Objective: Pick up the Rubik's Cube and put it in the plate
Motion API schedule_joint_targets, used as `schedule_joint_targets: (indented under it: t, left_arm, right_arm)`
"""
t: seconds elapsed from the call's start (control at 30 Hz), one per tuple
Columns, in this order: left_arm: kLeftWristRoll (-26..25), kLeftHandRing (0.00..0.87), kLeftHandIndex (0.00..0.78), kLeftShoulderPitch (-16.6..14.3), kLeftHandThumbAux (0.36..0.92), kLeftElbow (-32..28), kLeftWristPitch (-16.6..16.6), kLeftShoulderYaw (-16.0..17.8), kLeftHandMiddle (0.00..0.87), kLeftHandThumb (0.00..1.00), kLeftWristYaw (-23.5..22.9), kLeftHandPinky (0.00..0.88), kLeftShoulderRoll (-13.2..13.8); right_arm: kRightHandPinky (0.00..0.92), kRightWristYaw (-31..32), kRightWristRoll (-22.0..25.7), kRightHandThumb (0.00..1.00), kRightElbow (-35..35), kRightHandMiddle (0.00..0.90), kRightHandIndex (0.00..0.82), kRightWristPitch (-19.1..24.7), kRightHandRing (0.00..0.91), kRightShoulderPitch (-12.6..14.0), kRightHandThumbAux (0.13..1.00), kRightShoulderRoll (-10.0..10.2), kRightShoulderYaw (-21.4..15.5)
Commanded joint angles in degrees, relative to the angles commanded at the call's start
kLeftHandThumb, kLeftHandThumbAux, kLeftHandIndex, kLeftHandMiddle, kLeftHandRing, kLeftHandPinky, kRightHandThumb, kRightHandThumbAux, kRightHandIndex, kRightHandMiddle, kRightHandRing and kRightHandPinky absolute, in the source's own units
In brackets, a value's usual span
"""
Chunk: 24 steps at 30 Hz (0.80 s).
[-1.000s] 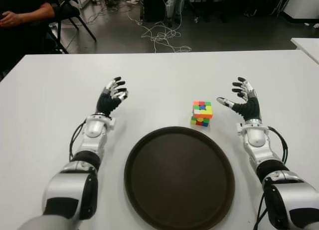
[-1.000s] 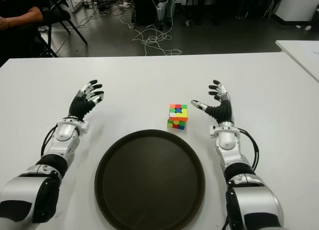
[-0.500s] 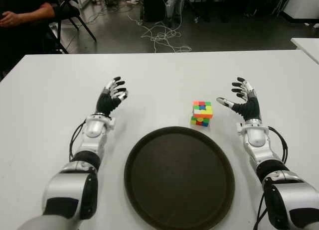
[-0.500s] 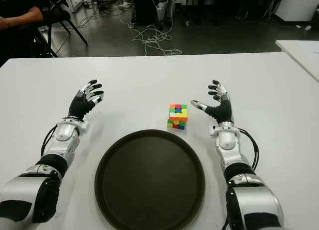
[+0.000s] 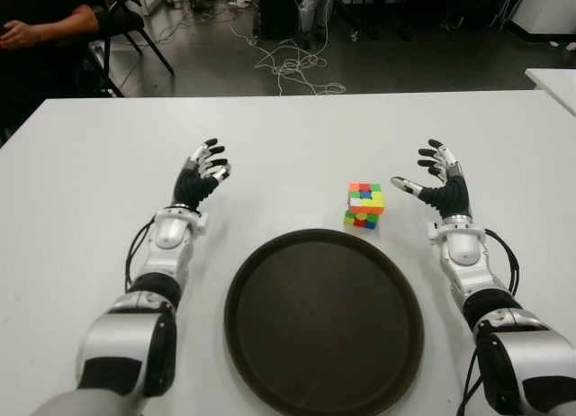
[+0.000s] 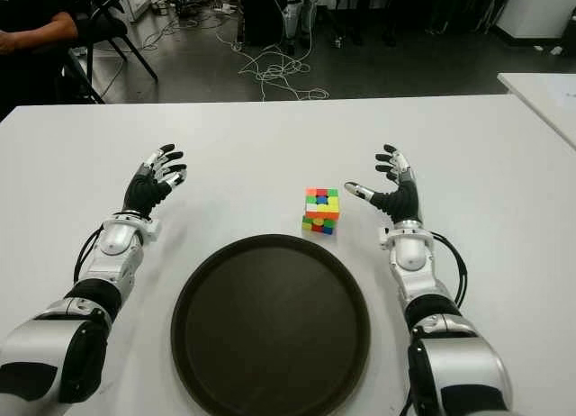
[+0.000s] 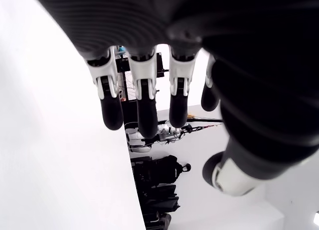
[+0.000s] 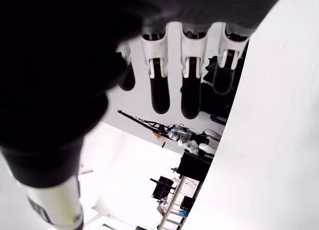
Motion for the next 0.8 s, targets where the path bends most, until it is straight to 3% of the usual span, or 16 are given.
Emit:
schedule_joint_targets:
  t: [0.33, 0.53, 0.8]
  left_arm:
    - [0.2, 0.201, 0.125, 0.1, 0.729, 0.0, 0.1, -0.2, 0.187, 0.208, -0.2, 0.212, 0.2]
    - [0.3, 0.197, 0.120, 0.1, 0.724, 0.0, 0.0, -0.3, 0.178, 0.208, -0.5, 0.202, 0.4]
    - [0.4, 0.197, 0.127, 0.0, 0.708, 0.0, 0.1, -0.3, 0.186, 0.187, -0.7, 0.193, 0.8]
  right_arm:
    - [0.185, -1.5, -1.0, 0.001, -1.1, 0.249, 0.163, -0.5, 0.230, 0.4, 0.779, 0.0, 0.6]
    - [0.170, -5.5, -2.6, 0.000, -3.2, 0.257, 0.185, -3.4, 0.231, 0.0, 0.789, -0.6, 1.2]
    - [0.164, -9.0, -4.3, 0.000, -11.3, 0.246, 0.183, -5.7, 0.224, -0.5, 0.783, -0.9, 1.4]
